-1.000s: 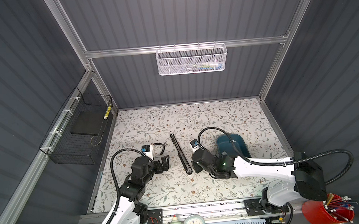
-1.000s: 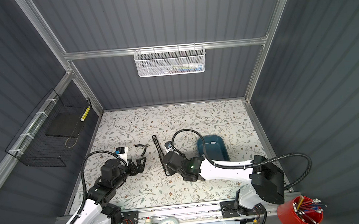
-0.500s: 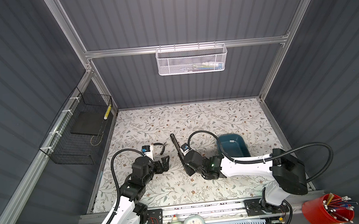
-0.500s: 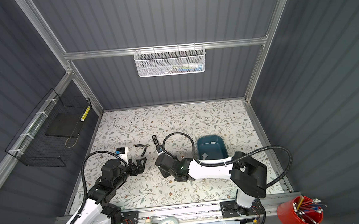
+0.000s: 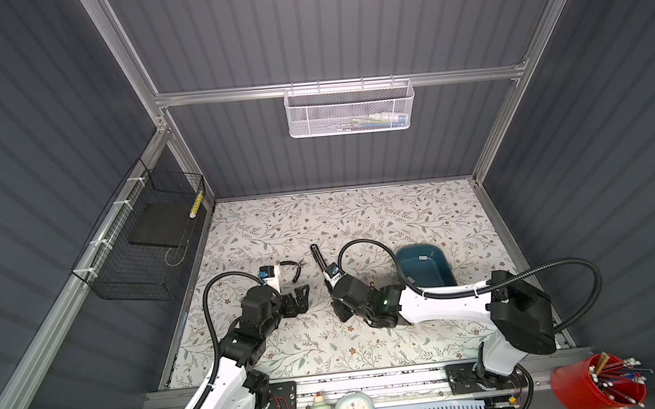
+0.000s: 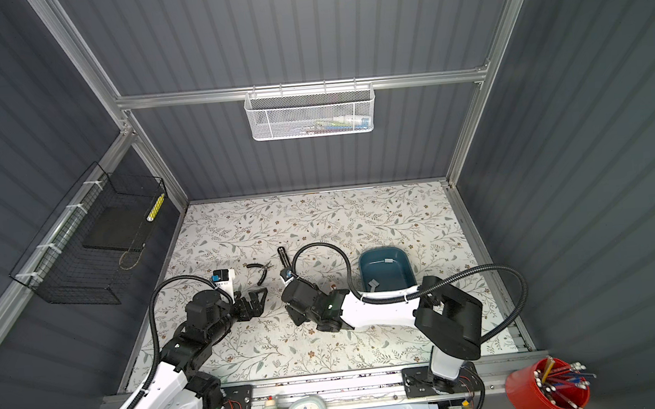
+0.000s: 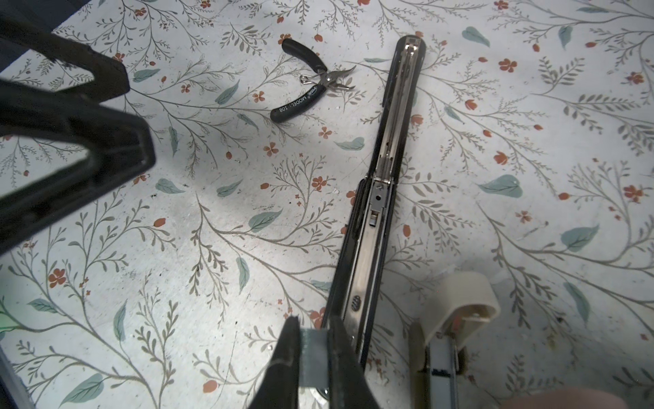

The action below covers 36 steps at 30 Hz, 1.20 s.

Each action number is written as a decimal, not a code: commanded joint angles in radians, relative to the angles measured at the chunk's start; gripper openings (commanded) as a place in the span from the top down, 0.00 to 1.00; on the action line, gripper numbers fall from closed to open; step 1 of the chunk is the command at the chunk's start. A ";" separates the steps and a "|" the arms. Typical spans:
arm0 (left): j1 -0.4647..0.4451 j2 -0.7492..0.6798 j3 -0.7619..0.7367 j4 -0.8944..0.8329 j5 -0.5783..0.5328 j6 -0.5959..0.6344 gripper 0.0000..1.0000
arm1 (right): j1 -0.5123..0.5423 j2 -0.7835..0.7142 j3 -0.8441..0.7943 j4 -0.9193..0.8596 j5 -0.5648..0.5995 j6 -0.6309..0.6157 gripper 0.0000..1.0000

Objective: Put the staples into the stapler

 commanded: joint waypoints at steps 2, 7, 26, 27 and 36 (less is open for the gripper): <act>0.002 -0.007 -0.011 0.018 0.014 -0.012 0.01 | -0.011 0.016 0.002 0.015 -0.006 -0.014 0.93; 0.002 -0.003 -0.011 0.019 0.014 -0.013 0.00 | -0.019 0.018 -0.007 0.032 -0.017 -0.010 0.94; 0.002 0.002 -0.010 0.020 0.016 -0.014 0.01 | -0.024 0.027 -0.050 0.082 -0.049 -0.020 0.94; 0.002 0.002 -0.010 0.021 0.017 -0.014 0.01 | -0.024 0.027 -0.052 0.083 -0.049 -0.020 0.94; 0.002 0.003 -0.010 0.020 0.017 -0.015 0.01 | -0.027 0.037 -0.052 0.087 -0.044 -0.029 0.94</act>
